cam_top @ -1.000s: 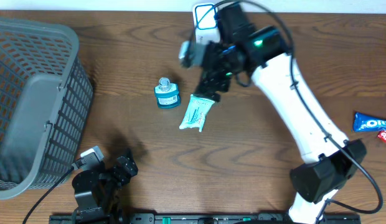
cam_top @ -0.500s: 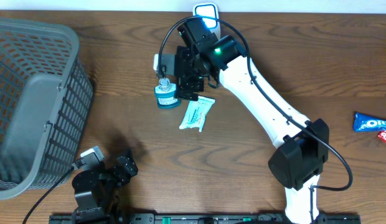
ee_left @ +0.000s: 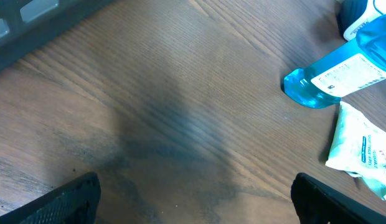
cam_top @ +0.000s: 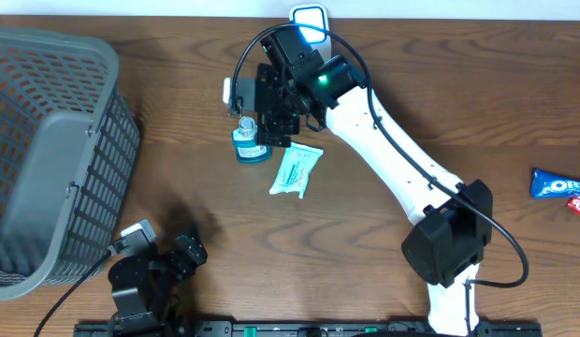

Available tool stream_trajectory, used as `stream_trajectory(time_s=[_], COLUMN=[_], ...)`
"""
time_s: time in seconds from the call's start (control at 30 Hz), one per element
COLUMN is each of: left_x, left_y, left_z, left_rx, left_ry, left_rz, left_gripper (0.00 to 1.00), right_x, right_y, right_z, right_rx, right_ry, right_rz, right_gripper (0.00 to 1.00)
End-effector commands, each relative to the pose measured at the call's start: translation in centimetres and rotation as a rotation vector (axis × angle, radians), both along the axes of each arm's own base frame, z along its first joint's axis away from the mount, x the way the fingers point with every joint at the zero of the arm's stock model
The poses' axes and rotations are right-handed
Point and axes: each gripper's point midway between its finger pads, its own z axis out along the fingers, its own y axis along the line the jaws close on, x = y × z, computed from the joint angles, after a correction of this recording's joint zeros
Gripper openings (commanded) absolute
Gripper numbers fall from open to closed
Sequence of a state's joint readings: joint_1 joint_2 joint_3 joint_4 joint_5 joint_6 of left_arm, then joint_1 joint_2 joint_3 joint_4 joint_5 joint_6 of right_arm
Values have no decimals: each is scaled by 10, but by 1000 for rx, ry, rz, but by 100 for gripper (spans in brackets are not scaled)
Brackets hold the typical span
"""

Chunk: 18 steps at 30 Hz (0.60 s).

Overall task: Scan the item barcode
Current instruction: 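Move the right gripper over the blue mouthwash bottle, then grasp the blue mouthwash bottle cap with the right gripper and lift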

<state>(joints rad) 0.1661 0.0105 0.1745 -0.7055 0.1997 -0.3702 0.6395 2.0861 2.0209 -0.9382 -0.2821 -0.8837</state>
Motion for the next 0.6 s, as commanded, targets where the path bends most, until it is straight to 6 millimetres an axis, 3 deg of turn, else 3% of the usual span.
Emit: stream_trajectory(time_s=[0.0,0.37,0.57], left_x=[-3,-3,-3], left_y=[-1,-1,-1], left_z=[-5,-5,-5], left_rx=[-3,-3,-3], left_ry=[20,20,20], left_rz=[-2,-2,-2], left_gripper=[98,98,98], right_x=[-5,-10,-6], right_y=[14,40,39], right_z=[-7,-40,-60], right_rx=[7,-9,-45], right_ry=[-1,10,24], right_rz=[60,113,102], right_gripper=[99,99,99])
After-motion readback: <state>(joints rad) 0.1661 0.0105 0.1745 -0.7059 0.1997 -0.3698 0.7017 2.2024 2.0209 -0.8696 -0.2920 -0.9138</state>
